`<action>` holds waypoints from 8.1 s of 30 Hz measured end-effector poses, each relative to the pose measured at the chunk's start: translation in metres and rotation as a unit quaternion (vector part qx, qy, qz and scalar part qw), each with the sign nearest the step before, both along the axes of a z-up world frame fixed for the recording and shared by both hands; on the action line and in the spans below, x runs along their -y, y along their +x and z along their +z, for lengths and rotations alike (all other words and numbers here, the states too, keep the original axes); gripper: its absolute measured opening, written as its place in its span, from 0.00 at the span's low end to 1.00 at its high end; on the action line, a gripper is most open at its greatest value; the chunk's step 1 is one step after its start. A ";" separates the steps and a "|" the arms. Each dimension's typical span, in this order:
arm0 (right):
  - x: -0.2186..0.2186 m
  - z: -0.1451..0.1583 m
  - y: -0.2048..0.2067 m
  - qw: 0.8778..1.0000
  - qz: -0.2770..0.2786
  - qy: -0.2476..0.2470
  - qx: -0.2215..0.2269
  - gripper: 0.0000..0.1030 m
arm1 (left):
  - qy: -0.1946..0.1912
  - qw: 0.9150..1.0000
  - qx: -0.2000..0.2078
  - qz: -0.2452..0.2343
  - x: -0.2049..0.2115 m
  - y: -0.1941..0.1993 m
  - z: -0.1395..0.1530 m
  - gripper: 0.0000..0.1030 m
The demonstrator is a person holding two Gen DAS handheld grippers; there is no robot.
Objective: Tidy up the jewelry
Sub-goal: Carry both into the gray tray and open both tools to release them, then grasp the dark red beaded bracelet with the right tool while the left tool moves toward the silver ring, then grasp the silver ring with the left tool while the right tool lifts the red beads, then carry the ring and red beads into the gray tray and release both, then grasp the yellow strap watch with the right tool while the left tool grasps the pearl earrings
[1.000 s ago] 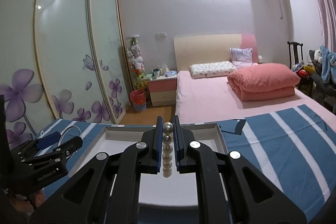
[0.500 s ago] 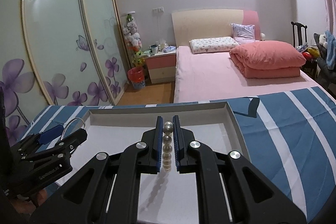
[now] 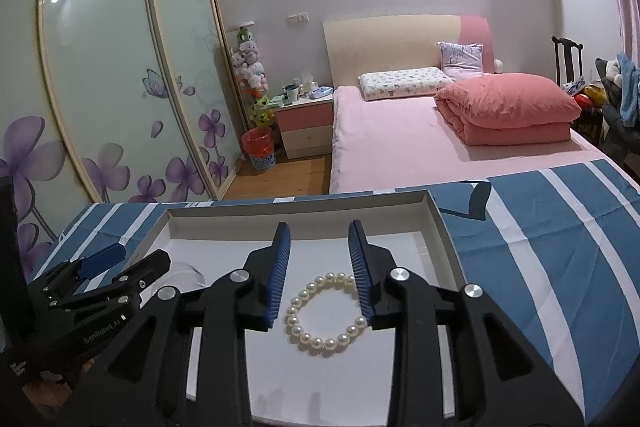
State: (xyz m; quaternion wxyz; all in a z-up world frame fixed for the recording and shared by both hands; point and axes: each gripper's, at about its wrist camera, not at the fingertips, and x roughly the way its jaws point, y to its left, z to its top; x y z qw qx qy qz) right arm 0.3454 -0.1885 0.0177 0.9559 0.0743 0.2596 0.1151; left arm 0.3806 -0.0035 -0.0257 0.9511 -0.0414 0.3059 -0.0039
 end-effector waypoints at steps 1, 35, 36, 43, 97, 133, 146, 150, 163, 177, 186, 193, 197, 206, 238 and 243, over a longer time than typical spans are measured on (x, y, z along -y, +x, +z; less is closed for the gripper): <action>0.000 0.001 -0.001 1.000 0.000 -0.001 0.001 0.31 | 0.000 1.000 0.001 0.001 -0.001 -0.003 0.001 0.72; 0.057 -0.058 -0.100 0.985 -0.016 -0.099 -0.139 0.64 | 0.003 0.999 -0.028 0.025 -0.070 -0.183 -0.015 0.79; 0.056 -0.062 -0.100 0.984 -0.016 -0.106 -0.145 0.64 | 0.004 0.999 -0.029 0.023 -0.070 -0.185 -0.016 0.80; 0.059 -0.073 -0.088 0.978 -0.018 -0.110 -0.175 0.63 | 0.017 0.999 -0.038 0.006 -0.062 -0.186 -0.016 0.80; 0.073 -0.029 -0.120 0.995 -0.017 -0.031 -0.094 0.12 | 0.051 0.993 -0.102 -0.018 -0.048 -0.172 -0.030 0.21; 0.048 0.059 -0.164 0.995 0.010 0.008 0.103 0.12 | 0.012 0.999 0.051 -0.013 -0.040 -0.194 0.047 0.21; 0.028 0.055 -0.131 0.992 0.020 0.019 0.125 0.12 | -0.003 0.995 0.095 -0.023 -0.013 -0.150 0.069 0.21; 0.025 0.053 -0.117 0.992 0.021 0.024 0.121 0.12 | -0.007 0.994 0.102 -0.027 -0.005 -0.133 0.070 0.21; 0.012 0.029 -0.060 0.997 0.017 0.020 0.070 0.12 | 0.002 0.997 0.071 -0.023 0.007 -0.066 0.045 0.21; 0.001 0.003 -0.030 1.000 0.018 0.015 0.014 0.17 | -0.004 0.999 0.033 -0.022 0.011 -0.027 0.016 0.23; 0.007 0.005 -0.029 1.000 0.011 0.019 0.015 0.35 | -0.010 1.000 0.026 -0.012 0.007 -0.024 0.014 0.32; 0.007 0.011 -0.032 1.000 0.014 0.015 0.019 0.35 | -0.013 0.999 0.034 -0.006 -0.001 -0.035 0.022 0.32; 0.009 0.014 -0.044 0.999 0.017 0.012 0.025 0.35 | -0.016 0.999 0.041 -0.008 -0.003 -0.050 0.030 0.32; 0.018 0.016 -0.087 0.999 0.024 0.006 0.021 0.35 | -0.015 0.999 0.046 -0.014 -0.016 -0.105 0.033 0.35; -0.031 -0.062 -0.216 0.992 0.060 0.001 -0.114 0.61 | -0.016 1.000 0.006 0.000 -0.040 -0.236 -0.008 0.47; -0.033 -0.068 -0.211 0.989 0.051 -0.006 -0.136 0.61 | -0.006 1.000 -0.010 0.000 -0.040 -0.234 -0.013 0.49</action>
